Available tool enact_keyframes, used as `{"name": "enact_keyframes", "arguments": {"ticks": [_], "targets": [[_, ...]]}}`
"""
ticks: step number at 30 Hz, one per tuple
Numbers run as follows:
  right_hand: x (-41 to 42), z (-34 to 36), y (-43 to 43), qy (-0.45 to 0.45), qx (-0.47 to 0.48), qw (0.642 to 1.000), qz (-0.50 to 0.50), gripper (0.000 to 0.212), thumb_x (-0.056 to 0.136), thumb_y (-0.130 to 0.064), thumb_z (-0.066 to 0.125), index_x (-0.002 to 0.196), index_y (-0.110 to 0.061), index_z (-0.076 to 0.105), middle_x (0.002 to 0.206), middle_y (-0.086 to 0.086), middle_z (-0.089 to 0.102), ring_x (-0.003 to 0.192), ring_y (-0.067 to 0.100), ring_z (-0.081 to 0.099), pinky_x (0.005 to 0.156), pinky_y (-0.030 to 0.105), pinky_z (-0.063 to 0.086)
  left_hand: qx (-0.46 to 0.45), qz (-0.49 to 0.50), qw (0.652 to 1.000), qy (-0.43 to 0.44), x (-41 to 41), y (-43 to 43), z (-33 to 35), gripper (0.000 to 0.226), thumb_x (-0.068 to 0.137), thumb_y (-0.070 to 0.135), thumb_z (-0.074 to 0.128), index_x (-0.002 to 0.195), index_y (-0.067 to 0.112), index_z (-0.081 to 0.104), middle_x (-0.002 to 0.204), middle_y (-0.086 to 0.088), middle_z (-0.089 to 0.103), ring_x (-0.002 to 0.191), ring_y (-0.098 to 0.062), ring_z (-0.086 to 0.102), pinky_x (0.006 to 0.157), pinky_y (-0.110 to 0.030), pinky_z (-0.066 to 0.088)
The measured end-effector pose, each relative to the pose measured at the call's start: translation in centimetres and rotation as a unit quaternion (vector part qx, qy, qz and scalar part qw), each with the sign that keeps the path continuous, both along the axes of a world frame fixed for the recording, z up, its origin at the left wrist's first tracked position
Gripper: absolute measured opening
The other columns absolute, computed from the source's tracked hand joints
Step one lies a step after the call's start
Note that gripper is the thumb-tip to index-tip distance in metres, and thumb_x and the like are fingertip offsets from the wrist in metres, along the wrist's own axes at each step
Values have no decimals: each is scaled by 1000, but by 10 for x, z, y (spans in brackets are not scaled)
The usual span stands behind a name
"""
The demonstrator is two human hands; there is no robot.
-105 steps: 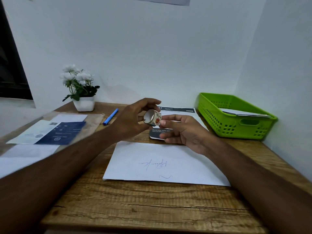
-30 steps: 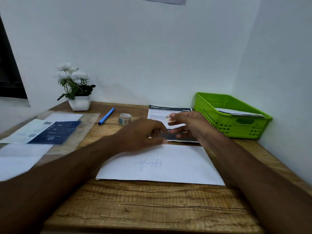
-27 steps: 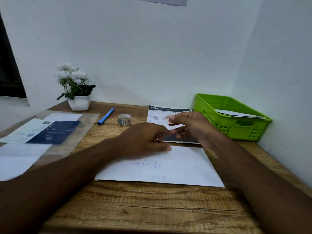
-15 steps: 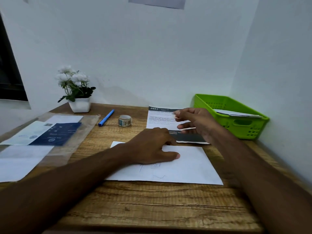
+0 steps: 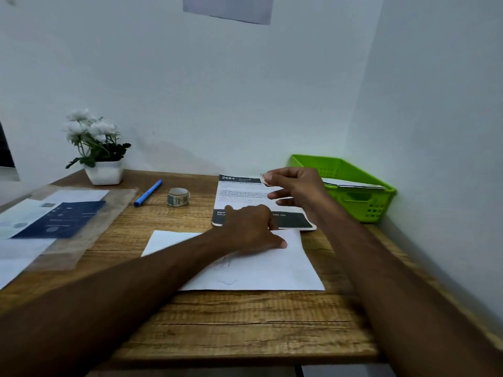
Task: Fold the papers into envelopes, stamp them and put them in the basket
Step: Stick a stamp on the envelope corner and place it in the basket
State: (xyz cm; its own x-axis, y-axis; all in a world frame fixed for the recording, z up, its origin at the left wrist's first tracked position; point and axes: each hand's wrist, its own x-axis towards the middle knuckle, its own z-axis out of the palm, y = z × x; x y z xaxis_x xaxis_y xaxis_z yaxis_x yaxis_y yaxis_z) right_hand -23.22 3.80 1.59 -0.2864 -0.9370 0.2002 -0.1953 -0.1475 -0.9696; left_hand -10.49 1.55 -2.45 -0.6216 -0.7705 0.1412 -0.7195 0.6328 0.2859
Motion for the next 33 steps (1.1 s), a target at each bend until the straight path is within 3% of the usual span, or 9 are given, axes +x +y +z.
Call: {"name": "enact_keyframes", "arguments": {"ticks": [4,9,13,16,24,33], "targets": [[-4,6,3,3,8,1000,27,14,84,-18,74,96,-12,74,86,0,75,64,14,69,54,21,52,76,-7,987,140,15,-7,0,17,79,39,71,78,23,65,77,8,60,80,-13,58,65,-27,40],[-5,15,6,43,29,998,32,12,76,-17,80,88,-16,75,86,0,77,57,10,68,43,16,41,64,38,958,277,42,-20,18,12,78,20,76,83,10,76,80,-3,73,70,-11,64,69,-29,51],[-1,13,6,77,66,993,62,8,81,-16,76,87,-11,75,85,5,77,58,12,68,43,17,42,54,69,935,344,59,-28,27,6,80,16,74,80,11,76,74,-2,71,61,-2,57,55,-11,42],[4,8,4,97,79,990,64,12,83,-16,74,93,-9,74,87,6,76,59,12,66,44,19,44,62,75,928,360,64,-31,31,7,80,14,72,75,11,76,70,-2,69,59,-3,56,59,-19,44],[12,2,2,138,30,989,34,10,82,-16,76,87,-7,76,76,0,75,49,8,59,41,17,37,64,68,933,348,62,-32,31,11,81,11,69,90,14,76,76,6,68,63,3,57,52,-3,40],[17,1,1,135,21,990,19,11,82,-16,76,88,-7,78,83,8,76,45,7,57,41,16,37,43,48,939,338,61,-30,30,12,83,11,67,88,14,77,80,-1,72,63,2,57,52,-6,40]]}}
